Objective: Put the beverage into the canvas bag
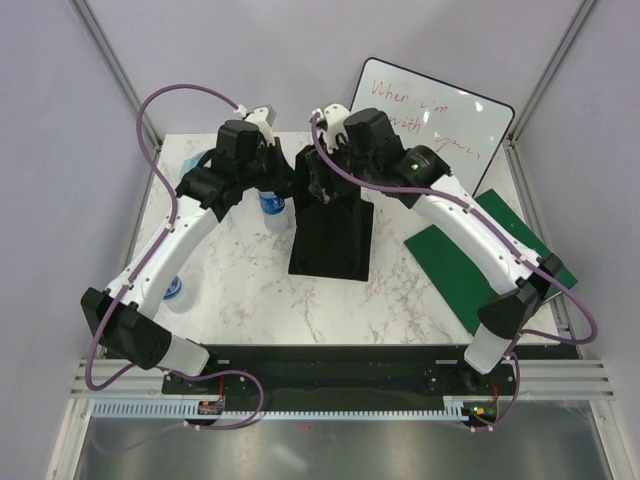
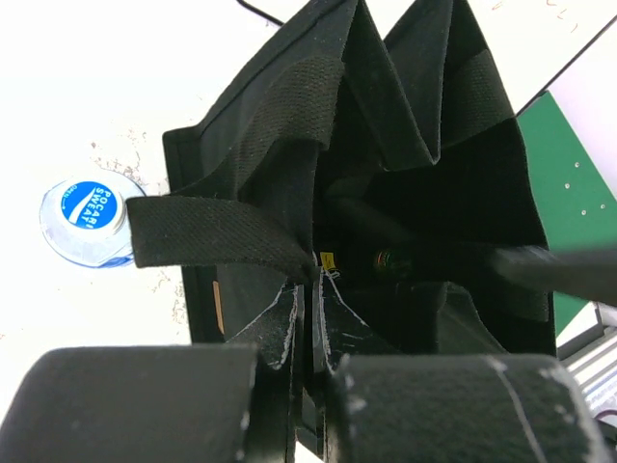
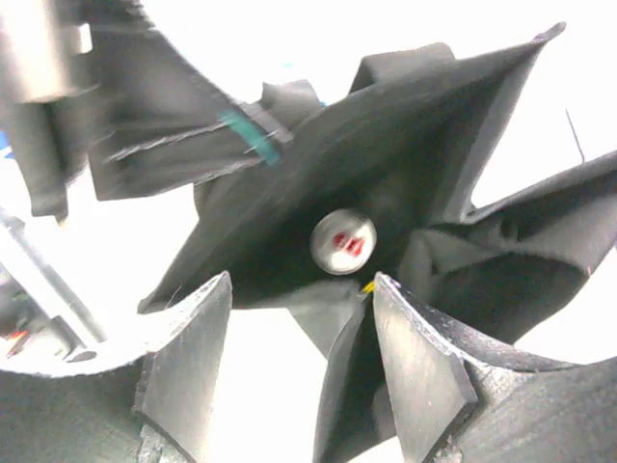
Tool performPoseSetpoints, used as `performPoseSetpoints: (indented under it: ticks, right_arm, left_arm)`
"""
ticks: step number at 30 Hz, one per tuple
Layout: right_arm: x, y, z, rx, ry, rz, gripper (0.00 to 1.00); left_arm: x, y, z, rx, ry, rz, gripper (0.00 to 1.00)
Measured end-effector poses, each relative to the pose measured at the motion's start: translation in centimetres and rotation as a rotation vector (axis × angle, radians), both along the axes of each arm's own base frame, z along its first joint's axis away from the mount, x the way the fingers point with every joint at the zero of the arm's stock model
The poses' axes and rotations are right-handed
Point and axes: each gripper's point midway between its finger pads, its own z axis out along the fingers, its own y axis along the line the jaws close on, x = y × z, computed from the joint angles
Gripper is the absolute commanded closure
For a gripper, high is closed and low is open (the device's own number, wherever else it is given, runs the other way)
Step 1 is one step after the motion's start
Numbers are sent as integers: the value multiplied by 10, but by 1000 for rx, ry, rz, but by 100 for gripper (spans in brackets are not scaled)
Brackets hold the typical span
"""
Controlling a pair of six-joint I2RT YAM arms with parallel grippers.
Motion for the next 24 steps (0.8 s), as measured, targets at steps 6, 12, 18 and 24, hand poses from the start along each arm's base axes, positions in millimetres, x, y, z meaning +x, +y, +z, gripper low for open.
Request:
performPoseSetpoints:
  ticks: [6,12,18,24]
  right_arm:
    - [-36,-10,19,44,18,87,33]
    - [-49,-13,1,16,72,124,33]
    - [-57,-14,-1,17,101,144,31]
    - [-66,-19,19,59,71,146,31]
  left_arm:
    - [0,0,0,0,-1,0,85]
    - [-1,1,0,5,2,-1,48]
    - [-4,10,4,32,2,25,23]
    - [-13,38,20,74,-37,133,13]
